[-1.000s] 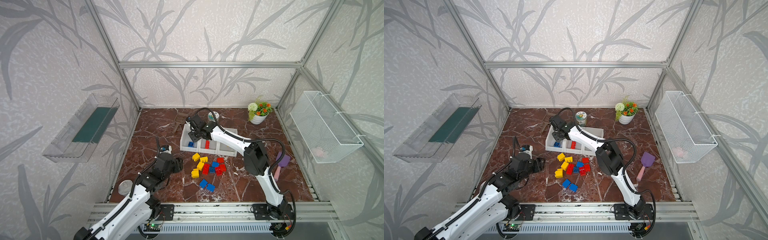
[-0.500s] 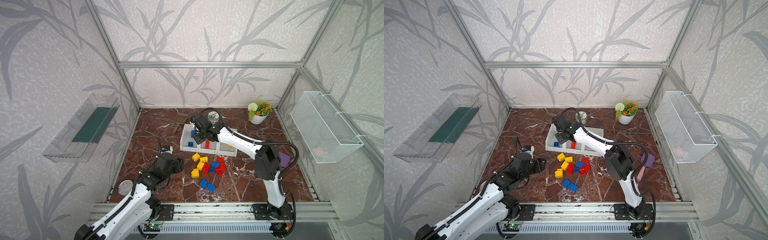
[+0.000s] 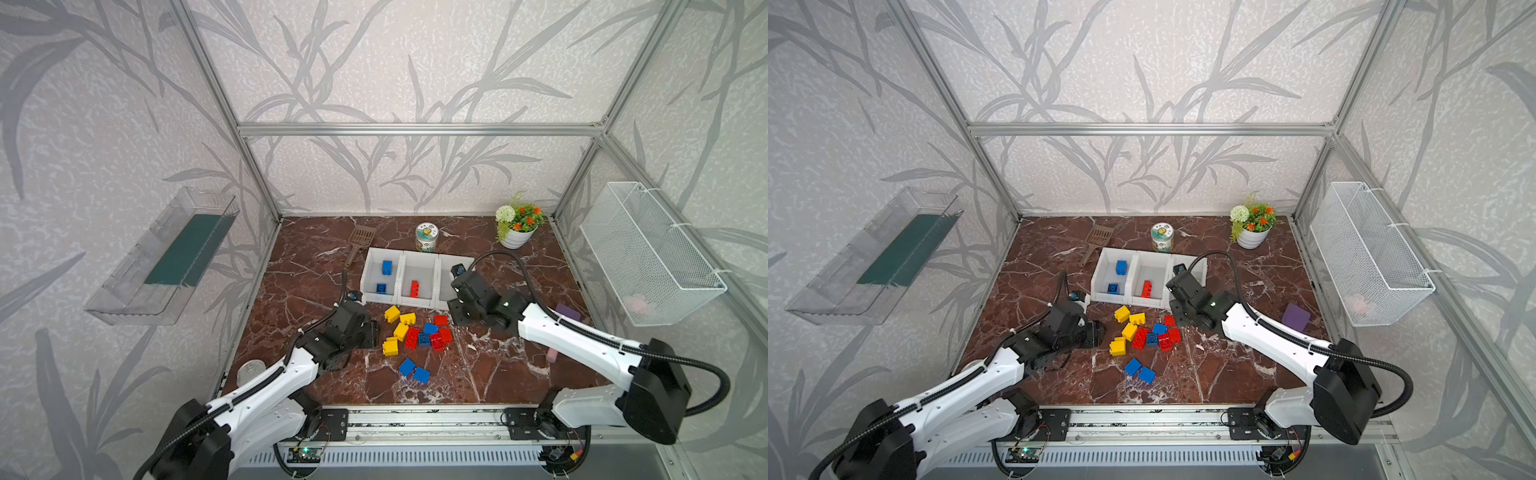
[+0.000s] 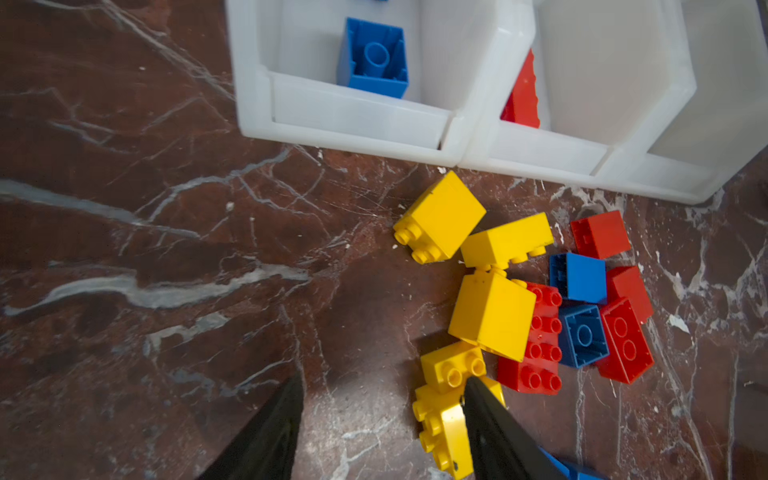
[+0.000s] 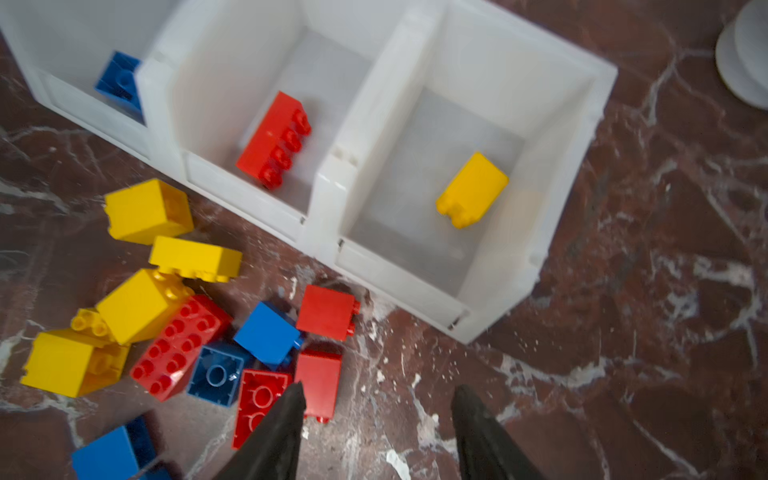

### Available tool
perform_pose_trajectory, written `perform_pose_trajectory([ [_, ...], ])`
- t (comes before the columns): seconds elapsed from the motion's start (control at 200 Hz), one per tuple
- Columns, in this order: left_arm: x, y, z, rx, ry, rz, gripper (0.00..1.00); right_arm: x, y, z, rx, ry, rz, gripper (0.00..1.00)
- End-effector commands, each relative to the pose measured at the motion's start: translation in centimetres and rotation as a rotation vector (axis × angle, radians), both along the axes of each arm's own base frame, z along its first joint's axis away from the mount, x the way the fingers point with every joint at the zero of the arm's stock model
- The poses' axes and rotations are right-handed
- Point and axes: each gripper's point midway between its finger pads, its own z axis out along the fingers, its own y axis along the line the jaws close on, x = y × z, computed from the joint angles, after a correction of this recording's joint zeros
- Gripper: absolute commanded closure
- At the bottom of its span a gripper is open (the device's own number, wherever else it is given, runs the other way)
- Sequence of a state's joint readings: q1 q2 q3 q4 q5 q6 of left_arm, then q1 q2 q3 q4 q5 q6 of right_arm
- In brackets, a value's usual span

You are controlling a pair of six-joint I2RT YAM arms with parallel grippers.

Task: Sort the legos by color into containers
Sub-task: 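Grasp a yellow brick with the left gripper while the right gripper withdraws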

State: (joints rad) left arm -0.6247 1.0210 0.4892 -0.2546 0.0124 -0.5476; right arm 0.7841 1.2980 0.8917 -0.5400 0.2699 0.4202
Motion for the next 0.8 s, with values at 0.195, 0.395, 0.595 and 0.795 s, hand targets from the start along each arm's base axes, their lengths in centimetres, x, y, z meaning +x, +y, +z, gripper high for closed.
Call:
perform_pose_trajectory([
  [0.195,1.0,-5.8,0.4,0.031,0.011,-0.208,0.36,-1.0,-2.8,-0.1,0.024,-0.018,-0.144,0.42],
  [0.395,1.4,-7.3,-0.7,0.111,0.060,-0.278,0.36,-1.0,-2.6,-0.4,0.033,-0.008,-0.152,0.42],
  [0.595,1.5,-7.7,-2.1,0.165,0.100,-0.302,0.39,-1.1,-2.6,-0.6,0.035,-0.002,-0.156,0.42],
  [0.795,1.5,-7.9,-3.2,0.214,0.124,-0.318,0.43,-1.2,-2.7,-0.6,0.037,-0.003,-0.158,0.42],
])
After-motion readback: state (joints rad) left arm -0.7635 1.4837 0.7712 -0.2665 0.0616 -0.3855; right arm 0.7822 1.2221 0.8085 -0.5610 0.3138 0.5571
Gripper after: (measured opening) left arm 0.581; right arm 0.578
